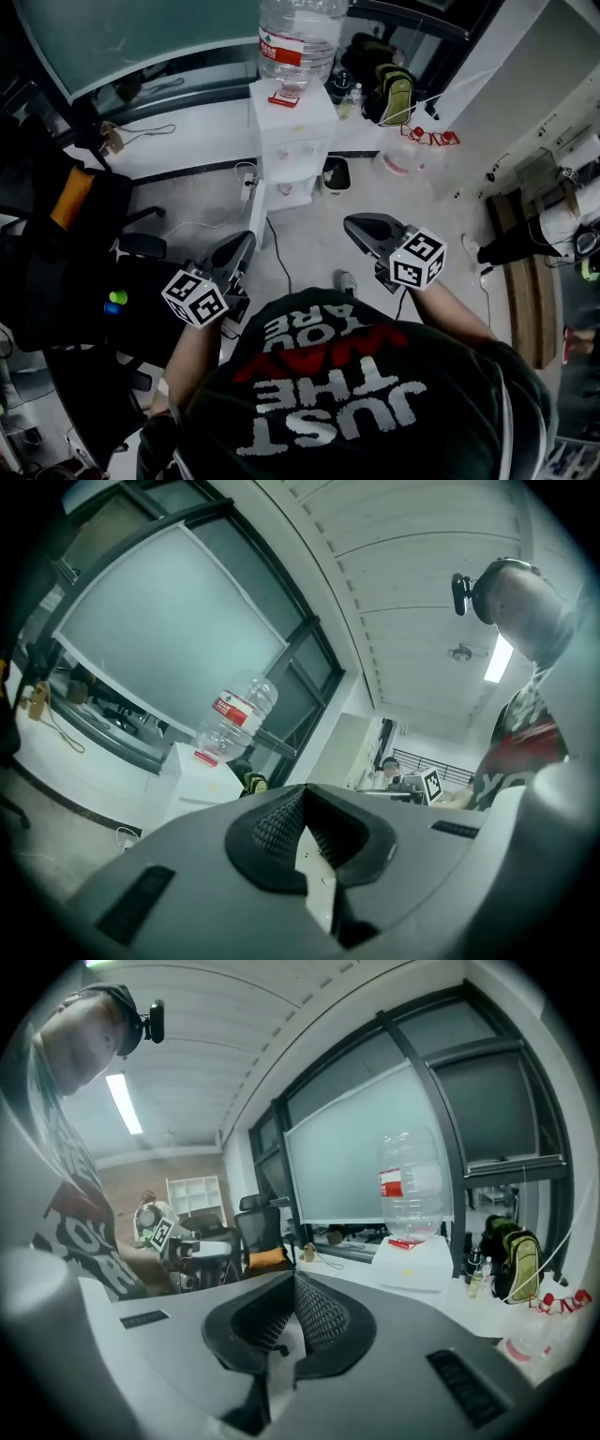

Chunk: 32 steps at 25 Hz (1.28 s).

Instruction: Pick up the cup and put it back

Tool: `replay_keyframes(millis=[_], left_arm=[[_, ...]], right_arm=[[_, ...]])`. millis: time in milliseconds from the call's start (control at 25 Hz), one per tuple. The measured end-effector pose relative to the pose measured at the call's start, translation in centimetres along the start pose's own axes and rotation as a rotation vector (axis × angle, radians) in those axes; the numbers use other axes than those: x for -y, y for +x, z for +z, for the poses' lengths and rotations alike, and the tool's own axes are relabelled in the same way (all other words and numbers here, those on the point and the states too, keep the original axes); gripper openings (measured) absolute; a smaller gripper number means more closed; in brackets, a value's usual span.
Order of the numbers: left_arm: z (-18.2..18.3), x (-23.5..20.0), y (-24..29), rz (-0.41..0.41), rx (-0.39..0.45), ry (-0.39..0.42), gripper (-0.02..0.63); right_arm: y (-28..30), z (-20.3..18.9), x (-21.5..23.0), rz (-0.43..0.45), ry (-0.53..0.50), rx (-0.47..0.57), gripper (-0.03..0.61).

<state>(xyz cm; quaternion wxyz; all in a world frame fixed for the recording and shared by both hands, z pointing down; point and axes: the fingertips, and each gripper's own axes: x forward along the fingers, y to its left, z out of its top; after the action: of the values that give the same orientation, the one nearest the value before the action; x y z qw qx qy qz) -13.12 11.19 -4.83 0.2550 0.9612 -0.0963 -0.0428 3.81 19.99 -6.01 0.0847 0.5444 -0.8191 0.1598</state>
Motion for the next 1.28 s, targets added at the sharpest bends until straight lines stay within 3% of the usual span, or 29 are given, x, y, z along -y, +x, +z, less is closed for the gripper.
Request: replay_keyframes(millis=[120,280,480,680,840,1040,1280], left_arm=[[-1.4,-1.1,2.3,0.048,0.013,0.027,0.002],[-4.2,-3.7,5.1,0.172,0.032,0.017,0.002],[-8.6,-6.8,10.3,0.389,0.065,-0.071,0.002],[-11.4,-9.2,13.4,0.490,0.065,-0.187,0.002],[-12.6,-9.9,13.4,0.480,0.007,-0.192,0.002],[-15.2,-12.4,10.9,0.464,-0.047,-0.190,0.002],[-25.0,-19.9,9.3,0.506,-0.045,-0.269,0.002]], right_arm=[[1.7,-0.4,3.0,0.082,-0.020,-0.028,0.034],[4.6,-2.3,7.5,0.220,-0.054,-0.075,0.034],[8.0,-5.5,13.1,0.408,-0.105,-0.194,0.034],[10.9,-8.8,15.4,0.520,-0.179,-0.297,0.034],[13.6,-11.1,15.6,0.506,-0.196,-0.315,0.034],[17.9,-15.8,17.2,0.374,-0.223,-0.389,0.035],[26.5,-25.1,22.5,0.276,-0.337,-0.506,0.035]])
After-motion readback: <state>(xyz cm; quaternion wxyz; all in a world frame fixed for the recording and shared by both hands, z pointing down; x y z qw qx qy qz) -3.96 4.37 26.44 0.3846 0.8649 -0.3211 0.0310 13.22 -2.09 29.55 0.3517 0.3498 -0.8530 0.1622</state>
